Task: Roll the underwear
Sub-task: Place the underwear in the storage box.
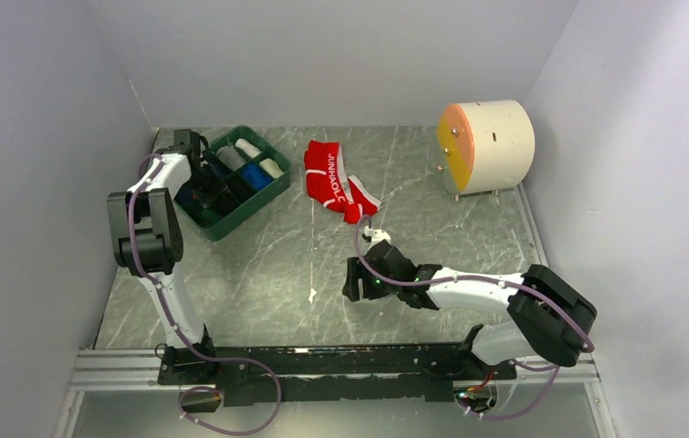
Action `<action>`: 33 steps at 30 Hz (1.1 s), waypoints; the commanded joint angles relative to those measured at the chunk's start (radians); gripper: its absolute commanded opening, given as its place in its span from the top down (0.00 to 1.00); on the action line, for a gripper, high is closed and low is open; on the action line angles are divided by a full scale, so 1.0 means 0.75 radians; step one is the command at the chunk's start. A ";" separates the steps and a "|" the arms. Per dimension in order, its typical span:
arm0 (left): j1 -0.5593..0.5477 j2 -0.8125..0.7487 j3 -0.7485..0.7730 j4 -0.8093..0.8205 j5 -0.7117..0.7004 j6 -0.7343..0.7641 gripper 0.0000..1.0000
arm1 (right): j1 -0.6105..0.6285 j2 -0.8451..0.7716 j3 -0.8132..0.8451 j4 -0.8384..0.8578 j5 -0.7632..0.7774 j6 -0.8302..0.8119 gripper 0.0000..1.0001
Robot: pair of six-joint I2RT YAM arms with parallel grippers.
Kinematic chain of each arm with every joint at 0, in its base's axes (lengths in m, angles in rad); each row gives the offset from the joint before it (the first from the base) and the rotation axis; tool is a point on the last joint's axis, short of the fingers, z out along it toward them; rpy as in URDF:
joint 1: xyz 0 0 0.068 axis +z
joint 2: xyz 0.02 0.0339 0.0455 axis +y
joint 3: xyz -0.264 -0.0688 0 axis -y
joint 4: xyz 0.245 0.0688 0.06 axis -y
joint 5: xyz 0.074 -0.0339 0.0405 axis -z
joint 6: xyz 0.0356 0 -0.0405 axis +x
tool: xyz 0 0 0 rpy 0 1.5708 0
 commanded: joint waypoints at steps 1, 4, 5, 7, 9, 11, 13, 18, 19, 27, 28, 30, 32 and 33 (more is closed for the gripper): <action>0.015 0.026 0.020 -0.057 -0.142 0.001 0.57 | -0.004 0.029 -0.008 -0.126 -0.023 -0.015 0.29; 0.014 0.012 0.074 -0.088 -0.111 -0.001 0.49 | -0.001 0.019 -0.015 -0.127 -0.020 -0.011 0.29; 0.014 0.007 0.092 -0.103 -0.104 0.000 0.48 | -0.003 0.018 -0.017 -0.126 -0.022 -0.009 0.29; 0.014 -0.011 0.119 -0.122 -0.104 0.002 0.47 | -0.004 0.021 -0.020 -0.125 -0.025 -0.006 0.29; 0.015 -0.038 0.126 -0.121 -0.106 -0.002 0.39 | -0.003 0.026 -0.021 -0.122 -0.029 -0.001 0.29; 0.016 -0.058 0.129 -0.123 -0.103 -0.002 0.37 | -0.003 0.026 -0.024 -0.115 -0.034 0.003 0.29; 0.016 -0.068 0.131 -0.134 -0.101 0.000 0.36 | -0.004 0.022 -0.026 -0.110 -0.037 0.005 0.30; 0.016 -0.113 0.128 -0.134 -0.084 -0.005 0.35 | -0.004 0.037 -0.035 -0.100 -0.042 0.005 0.29; 0.017 -0.125 0.131 -0.132 -0.079 -0.004 0.35 | -0.004 0.040 -0.035 -0.100 -0.041 0.003 0.30; 0.020 -0.192 0.196 -0.085 -0.096 0.009 0.35 | -0.003 0.025 -0.035 -0.092 -0.073 0.000 0.30; 0.018 -0.191 0.196 -0.078 -0.098 0.011 0.36 | -0.003 0.026 -0.033 -0.094 -0.076 0.000 0.30; 0.020 -0.166 0.201 -0.068 -0.093 0.015 0.39 | -0.003 0.031 -0.029 -0.097 -0.073 -0.005 0.30; 0.020 -0.122 0.204 -0.053 -0.086 0.028 0.44 | -0.004 0.038 -0.025 -0.100 -0.072 -0.008 0.30; 0.020 -0.100 0.207 -0.044 -0.084 0.035 0.46 | -0.003 0.043 -0.025 -0.101 -0.073 -0.012 0.30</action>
